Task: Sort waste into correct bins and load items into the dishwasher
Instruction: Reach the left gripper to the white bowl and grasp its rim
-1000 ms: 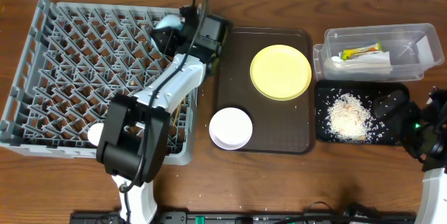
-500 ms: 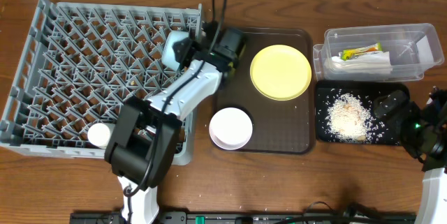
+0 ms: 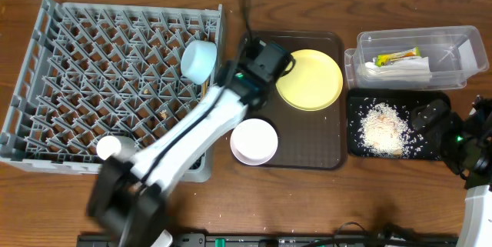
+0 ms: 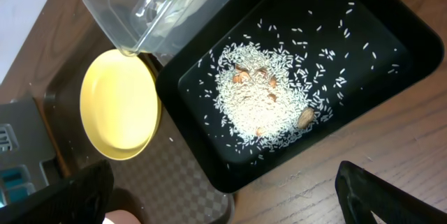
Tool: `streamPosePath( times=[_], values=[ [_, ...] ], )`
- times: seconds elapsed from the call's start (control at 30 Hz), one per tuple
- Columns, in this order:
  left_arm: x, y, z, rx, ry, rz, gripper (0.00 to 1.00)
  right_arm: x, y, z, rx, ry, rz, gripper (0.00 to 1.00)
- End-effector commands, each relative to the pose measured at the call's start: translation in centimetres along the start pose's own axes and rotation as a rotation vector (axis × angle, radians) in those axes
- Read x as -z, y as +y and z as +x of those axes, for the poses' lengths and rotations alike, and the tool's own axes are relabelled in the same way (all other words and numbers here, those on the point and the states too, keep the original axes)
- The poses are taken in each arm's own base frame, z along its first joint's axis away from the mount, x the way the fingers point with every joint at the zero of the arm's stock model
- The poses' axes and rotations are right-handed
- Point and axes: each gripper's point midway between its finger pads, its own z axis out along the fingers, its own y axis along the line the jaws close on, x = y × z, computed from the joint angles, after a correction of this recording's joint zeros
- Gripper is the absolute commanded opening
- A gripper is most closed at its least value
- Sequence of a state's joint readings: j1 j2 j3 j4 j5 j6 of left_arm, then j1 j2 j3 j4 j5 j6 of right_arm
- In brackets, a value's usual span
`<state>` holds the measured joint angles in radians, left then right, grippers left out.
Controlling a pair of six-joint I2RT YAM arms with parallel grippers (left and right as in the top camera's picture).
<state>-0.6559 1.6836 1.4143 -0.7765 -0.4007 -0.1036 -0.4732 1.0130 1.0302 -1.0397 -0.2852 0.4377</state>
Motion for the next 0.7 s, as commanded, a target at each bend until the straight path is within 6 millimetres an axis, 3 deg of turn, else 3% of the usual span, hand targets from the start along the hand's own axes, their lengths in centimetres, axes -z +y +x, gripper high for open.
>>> streamPosePath(
  times=[0.0, 0.13, 0.33, 0.53, 0.67],
  values=[
    [3.4, -5.7, 1.0, 0.128, 0.072, 0.416, 0.08, -0.1, -0.1, 0.1, -0.008, 0.006, -0.003, 0.99],
    [4.5, -9.3, 4.1, 0.096, 0.211, 0.595, 0.08, -0.1, -0.1, 0.1, -0.008, 0.006, -0.003, 0.99],
    [1.3, -11.5, 9.7, 0.079, 0.356, 0.505, 0.08, -0.1, -0.1, 0.1, -0.008, 0.006, -0.003, 0.99],
    [-1.3, -14.2, 11.1, 0.064, 0.372, 0.492, 0.08, -0.1, -0.1, 0.1, -0.008, 0.006, -0.003, 0.99],
    [-0.7, -19.8, 10.9, 0.028, 0.363, 0.687, 0.08, -0.1, -0.1, 0.1, -0.008, 0.006, -0.003, 0.99]
  ],
)
